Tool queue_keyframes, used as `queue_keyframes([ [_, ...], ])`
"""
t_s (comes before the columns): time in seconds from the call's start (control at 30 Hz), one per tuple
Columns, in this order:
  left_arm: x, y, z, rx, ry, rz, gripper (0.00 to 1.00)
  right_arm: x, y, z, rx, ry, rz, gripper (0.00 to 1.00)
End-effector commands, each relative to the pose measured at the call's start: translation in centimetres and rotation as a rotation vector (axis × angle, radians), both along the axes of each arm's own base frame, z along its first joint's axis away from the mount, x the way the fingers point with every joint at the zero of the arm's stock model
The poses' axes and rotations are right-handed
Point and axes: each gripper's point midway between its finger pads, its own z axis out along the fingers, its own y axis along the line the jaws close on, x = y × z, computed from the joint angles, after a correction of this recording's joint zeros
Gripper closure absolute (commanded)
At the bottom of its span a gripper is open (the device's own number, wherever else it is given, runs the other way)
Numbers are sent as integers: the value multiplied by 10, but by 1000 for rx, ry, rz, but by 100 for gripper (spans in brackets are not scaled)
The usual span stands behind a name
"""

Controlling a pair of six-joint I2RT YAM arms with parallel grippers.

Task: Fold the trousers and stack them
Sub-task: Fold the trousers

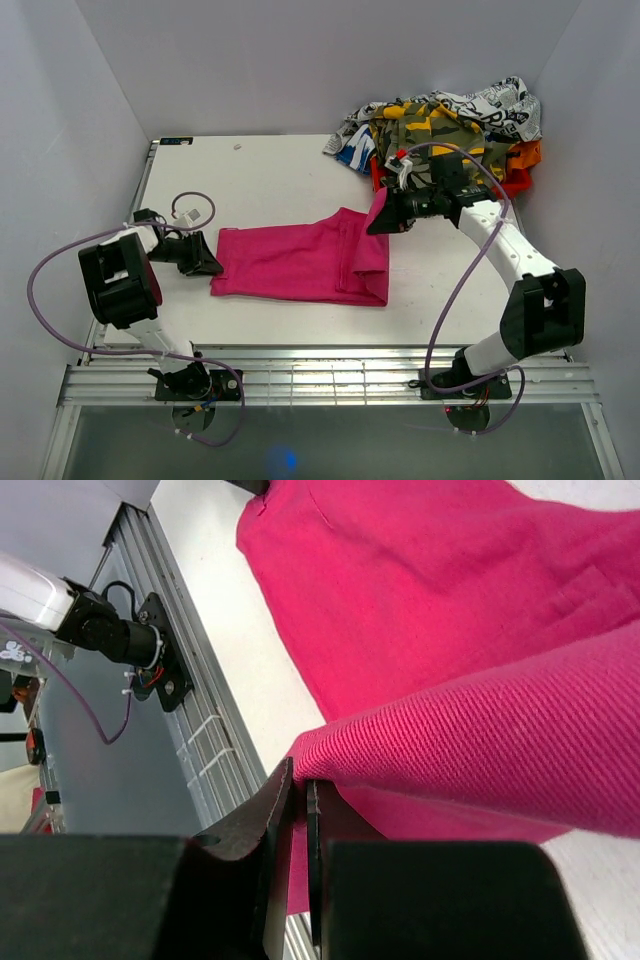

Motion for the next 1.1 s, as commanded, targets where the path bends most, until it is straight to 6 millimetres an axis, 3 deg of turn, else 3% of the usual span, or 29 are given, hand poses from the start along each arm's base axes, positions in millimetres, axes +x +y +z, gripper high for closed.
queue_keyframes([
  [0.0, 21, 10, 8, 61, -79, 2, 59, 21, 21, 24, 54, -53, 4, 92],
  [0.07, 23, 9, 15, 47, -99, 3, 57, 22, 30, 26, 56, -55, 20, 92],
  [0.13, 26, 9, 20, 50, -111, 6, 48, 21, 38, 22, 57, -38, 36, 92],
  [0.23, 30, 22, 13, 120, -84, 35, 41, 17, 51, 16, 59, -37, 61, 92],
  [0.47, 34, 33, -2, 170, -52, 35, 43, 12, 76, 11, 83, -27, 97, 92],
  [0.57, 37, 29, 6, 146, -92, 18, 50, 12, 80, 7, 79, -15, 102, 92],
  [0.63, 31, 26, -2, 152, -73, 17, 54, 10, 79, 6, 77, -15, 103, 92],
  [0.8, 5, -16, -28, 129, 14, -128, 70, 4, 68, 4, 27, -57, 106, 92],
  [0.97, 3, -58, -20, 71, 11, -207, 71, -4, 38, -7, -20, -34, 59, 92],
  [1.07, 12, -62, -7, 50, -14, -185, 69, -3, 9, -16, -48, -24, 11, 92],
])
